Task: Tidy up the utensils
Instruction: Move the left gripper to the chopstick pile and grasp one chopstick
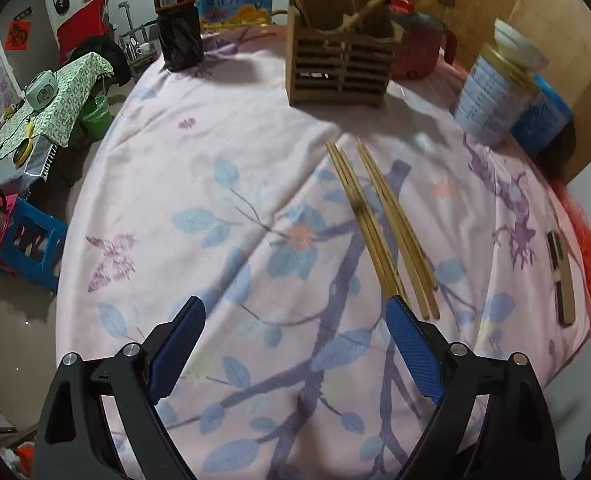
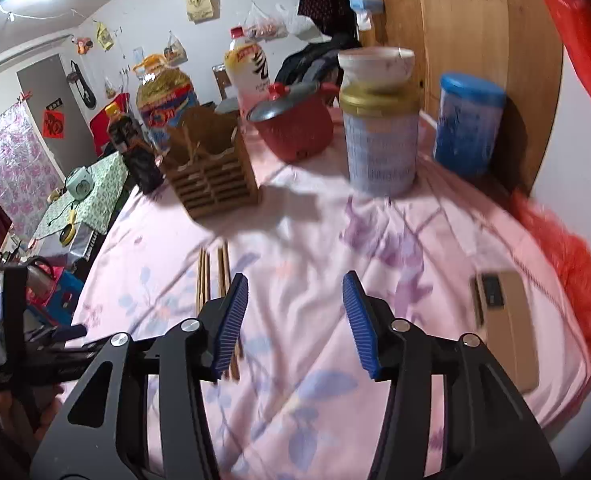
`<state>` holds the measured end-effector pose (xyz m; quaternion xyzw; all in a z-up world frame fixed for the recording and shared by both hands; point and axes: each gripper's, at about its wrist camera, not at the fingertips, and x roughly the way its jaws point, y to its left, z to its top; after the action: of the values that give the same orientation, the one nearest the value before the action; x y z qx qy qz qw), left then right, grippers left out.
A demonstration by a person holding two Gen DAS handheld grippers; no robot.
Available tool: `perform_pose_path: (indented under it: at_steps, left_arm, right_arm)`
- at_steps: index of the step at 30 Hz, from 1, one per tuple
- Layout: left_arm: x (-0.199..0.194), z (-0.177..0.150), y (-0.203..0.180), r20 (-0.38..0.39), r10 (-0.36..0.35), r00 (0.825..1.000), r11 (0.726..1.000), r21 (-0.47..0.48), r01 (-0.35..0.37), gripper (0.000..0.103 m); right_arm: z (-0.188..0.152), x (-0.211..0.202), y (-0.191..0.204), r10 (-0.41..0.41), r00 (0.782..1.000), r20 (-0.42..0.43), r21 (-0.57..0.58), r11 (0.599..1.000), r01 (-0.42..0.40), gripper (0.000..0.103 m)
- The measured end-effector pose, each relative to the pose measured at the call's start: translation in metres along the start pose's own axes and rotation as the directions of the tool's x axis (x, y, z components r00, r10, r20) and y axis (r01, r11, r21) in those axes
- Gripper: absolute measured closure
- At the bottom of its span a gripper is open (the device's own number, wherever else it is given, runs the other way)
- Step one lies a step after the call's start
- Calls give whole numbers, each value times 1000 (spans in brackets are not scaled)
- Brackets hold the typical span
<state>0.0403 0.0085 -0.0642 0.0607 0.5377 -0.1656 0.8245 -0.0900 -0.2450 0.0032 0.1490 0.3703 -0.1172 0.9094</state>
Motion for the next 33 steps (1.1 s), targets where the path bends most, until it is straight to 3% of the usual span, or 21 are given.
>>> perform_pose_path:
  at_steps: [7,13,17,25,33]
  left_arm:
    - [14,-20,-4,-30,27,999,999,-35,-28,13]
    - [37,-33,-25,-57,33,998,998,-51,-36,14]
    - [52,-34,-44,-44,56,997,998,-26,-57,19]
    - [81,-25,-59,-23,109,994,994,33,-108,28]
    - [91,-10,-67,22,90,996,996,26,-90,33]
  right_arm:
    - [-8,13,9,77,994,-80,-74,994,-83,52]
    - [-12,16,-2,78,988,-133,-137,986,-96,48]
    - [-17,15,-24,51,985,-165,-128,989,-73,48]
    - [-18,1,-61,-20,989,-149,-102,995,4,48]
    - [-18,-10,-84,-75,988,-133,-74,995,66,48]
